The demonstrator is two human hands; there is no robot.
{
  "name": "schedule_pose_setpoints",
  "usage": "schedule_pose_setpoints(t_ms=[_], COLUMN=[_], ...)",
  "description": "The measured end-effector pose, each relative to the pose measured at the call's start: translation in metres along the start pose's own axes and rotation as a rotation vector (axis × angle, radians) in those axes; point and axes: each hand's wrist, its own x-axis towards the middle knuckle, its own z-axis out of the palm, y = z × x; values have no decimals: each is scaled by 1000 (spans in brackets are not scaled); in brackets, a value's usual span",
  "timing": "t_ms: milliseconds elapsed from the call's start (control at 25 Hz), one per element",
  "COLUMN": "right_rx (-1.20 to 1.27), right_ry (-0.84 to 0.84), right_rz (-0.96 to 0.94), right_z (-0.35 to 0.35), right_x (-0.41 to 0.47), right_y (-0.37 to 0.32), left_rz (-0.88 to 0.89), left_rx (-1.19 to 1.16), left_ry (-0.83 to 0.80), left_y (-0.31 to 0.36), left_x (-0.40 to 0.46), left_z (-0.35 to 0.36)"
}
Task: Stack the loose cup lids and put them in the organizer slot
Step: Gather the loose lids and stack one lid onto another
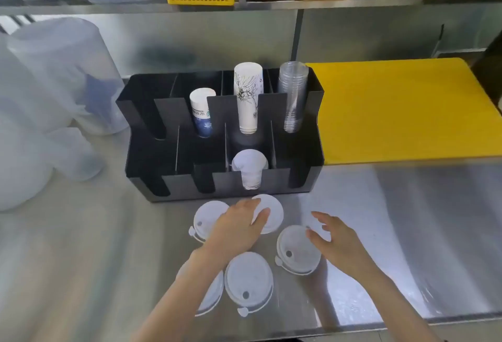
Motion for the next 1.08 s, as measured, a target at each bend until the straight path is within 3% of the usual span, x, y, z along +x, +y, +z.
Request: schedule_pose_setpoints(t_ms=[240,560,760,1080], right_rx=[2,58,101,229], right_ry=[-24,8,69,149], right_rz=[192,200,132,-22], right_z=[13,26,35,36], right_x=[2,-6,-7,-8], right_y=[25,31,28,10], left_rz=[-106,-132,-80,-144], left_rx=[59,113,-25,-323], left_ry=[-121,-159,-67,151], left_y=[9,7,9,-8], left_x=[13,23,24,4], left_z=[44,75,82,58])
